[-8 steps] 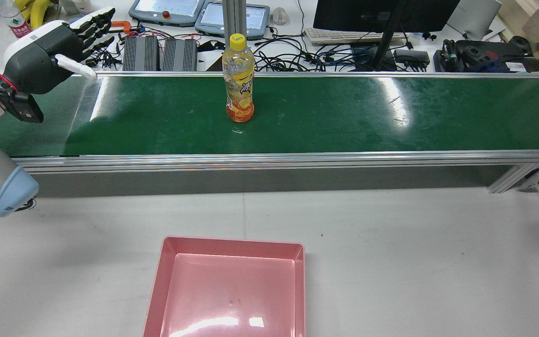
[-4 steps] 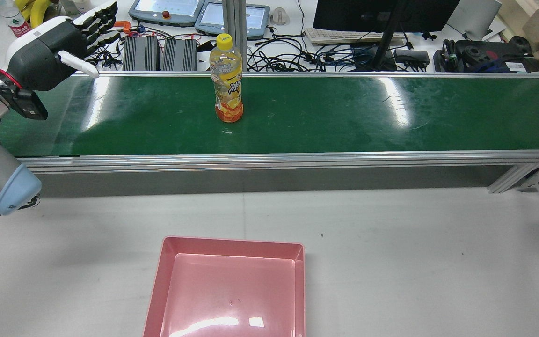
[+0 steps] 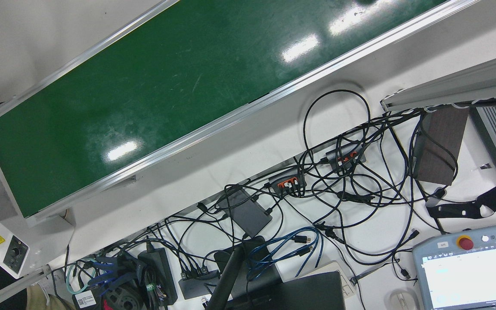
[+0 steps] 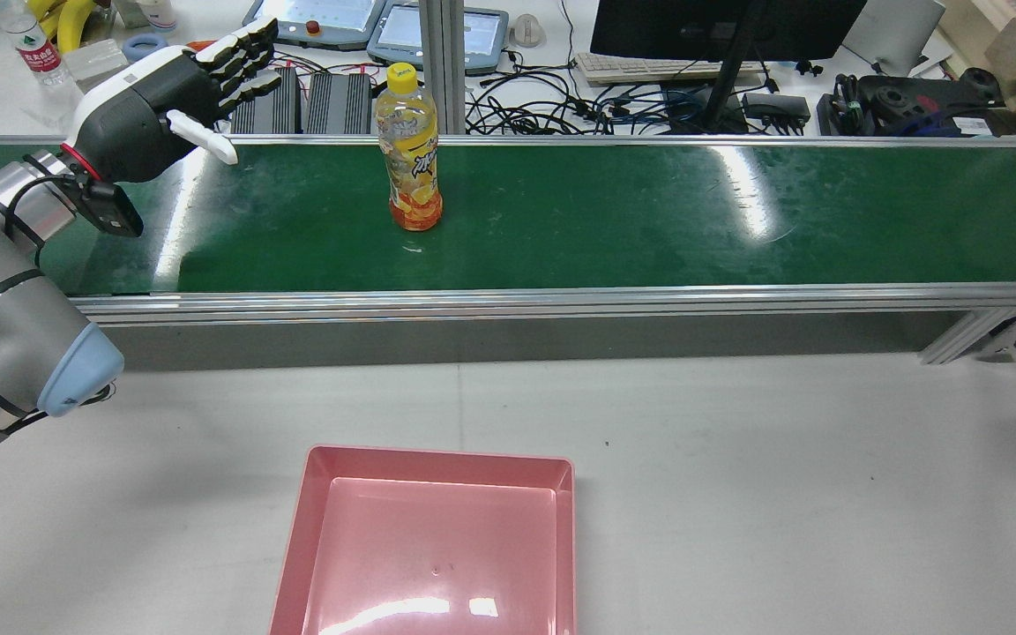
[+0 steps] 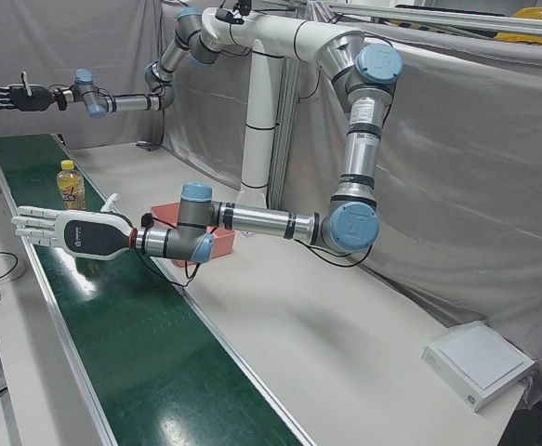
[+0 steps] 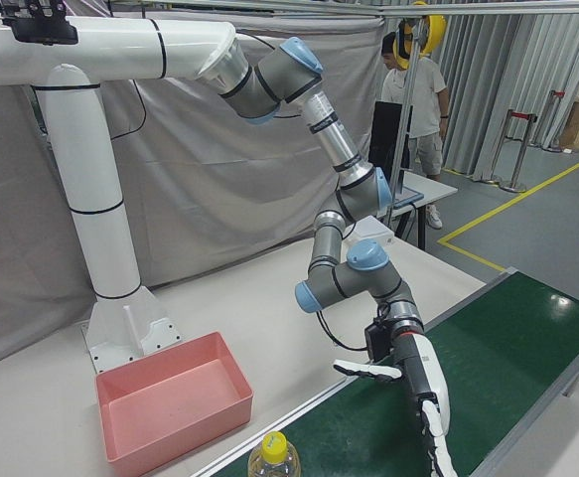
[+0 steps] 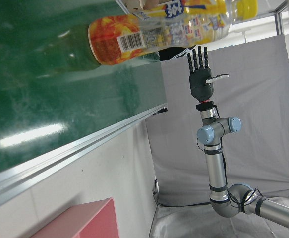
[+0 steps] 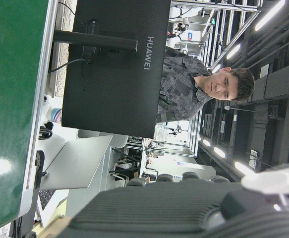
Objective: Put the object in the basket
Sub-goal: 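Reach the left hand toward the orange drink bottle on the belt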
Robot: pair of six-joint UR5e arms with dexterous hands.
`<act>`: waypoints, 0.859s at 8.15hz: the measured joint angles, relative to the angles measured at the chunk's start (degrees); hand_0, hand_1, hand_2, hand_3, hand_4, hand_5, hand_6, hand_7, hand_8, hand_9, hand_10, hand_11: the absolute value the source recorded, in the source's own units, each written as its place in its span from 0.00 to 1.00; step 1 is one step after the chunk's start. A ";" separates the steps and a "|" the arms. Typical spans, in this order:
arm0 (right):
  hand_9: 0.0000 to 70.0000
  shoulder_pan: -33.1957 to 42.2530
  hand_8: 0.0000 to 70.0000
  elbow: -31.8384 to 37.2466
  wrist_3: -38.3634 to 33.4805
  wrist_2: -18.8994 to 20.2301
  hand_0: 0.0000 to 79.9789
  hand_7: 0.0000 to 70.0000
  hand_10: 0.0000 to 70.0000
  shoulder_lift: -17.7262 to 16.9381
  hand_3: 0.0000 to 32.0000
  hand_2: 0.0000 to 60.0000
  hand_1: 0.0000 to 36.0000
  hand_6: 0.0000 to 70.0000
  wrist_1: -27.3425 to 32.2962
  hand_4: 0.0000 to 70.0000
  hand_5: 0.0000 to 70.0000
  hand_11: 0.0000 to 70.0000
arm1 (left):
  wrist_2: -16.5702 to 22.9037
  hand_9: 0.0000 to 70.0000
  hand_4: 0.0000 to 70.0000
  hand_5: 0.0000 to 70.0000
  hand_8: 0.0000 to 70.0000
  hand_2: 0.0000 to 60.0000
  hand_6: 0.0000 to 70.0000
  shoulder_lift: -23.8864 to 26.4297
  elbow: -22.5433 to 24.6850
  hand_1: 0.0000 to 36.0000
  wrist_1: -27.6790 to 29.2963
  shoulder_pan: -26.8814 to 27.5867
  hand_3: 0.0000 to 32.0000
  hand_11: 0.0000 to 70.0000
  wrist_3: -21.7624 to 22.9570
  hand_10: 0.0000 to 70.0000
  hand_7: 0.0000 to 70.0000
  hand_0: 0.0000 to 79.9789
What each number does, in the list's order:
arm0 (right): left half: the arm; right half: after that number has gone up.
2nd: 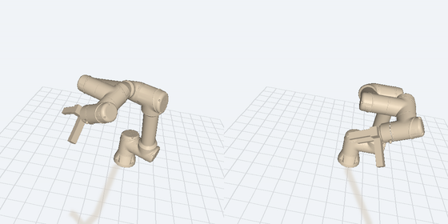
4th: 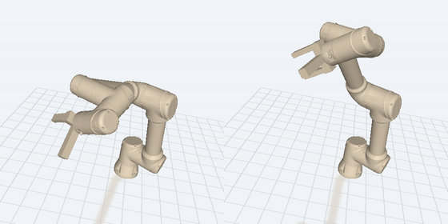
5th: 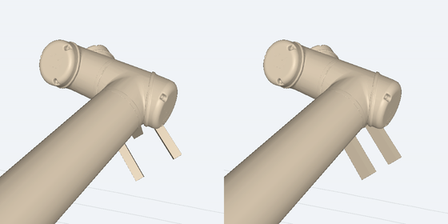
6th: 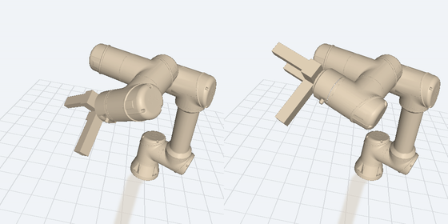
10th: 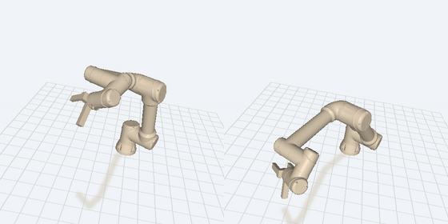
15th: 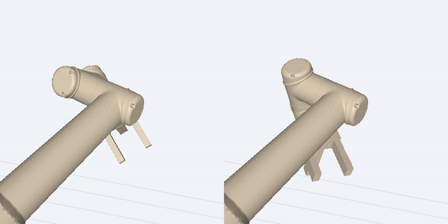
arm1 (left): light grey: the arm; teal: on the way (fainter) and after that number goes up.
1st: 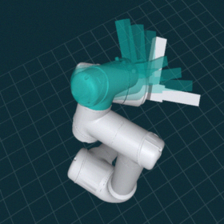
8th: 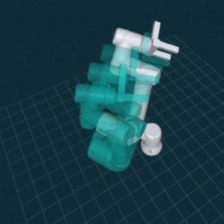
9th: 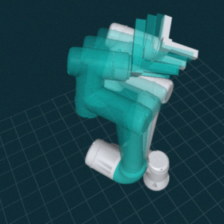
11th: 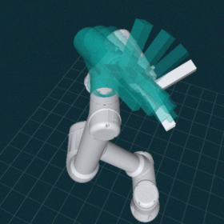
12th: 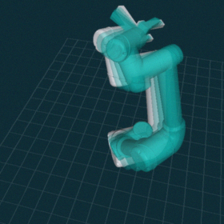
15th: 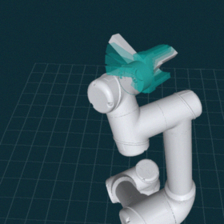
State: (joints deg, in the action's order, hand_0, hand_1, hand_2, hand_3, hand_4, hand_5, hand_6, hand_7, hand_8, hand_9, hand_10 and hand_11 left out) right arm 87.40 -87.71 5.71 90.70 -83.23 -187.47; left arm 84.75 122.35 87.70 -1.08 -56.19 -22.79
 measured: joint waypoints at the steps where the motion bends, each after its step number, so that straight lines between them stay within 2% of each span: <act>1: 0.00 0.02 0.00 0.00 0.00 0.00 0.00 0.00 0.00 0.00 0.00 0.00 0.00 0.00 0.00 0.00 0.00 0.00 | 0.03 0.02 0.05 0.08 0.00 0.00 0.01 0.79 -0.21 0.17 -0.95 0.39 0.00 0.13 -0.25 0.07 0.00 0.66; 7: 0.00 0.00 0.00 0.00 0.00 0.02 0.00 0.00 0.00 0.00 0.00 0.00 0.00 0.00 0.00 0.00 0.00 0.00 | 0.06 0.02 0.04 0.08 0.00 0.00 0.01 3.75 -0.42 0.16 -3.89 2.98 0.00 0.13 -1.80 0.08 0.00 0.65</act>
State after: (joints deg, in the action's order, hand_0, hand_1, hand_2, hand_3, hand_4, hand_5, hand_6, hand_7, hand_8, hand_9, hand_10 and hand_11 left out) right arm 87.40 -87.71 5.71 90.72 -83.23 -187.47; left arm 84.82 126.10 87.28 -4.98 -53.22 -24.59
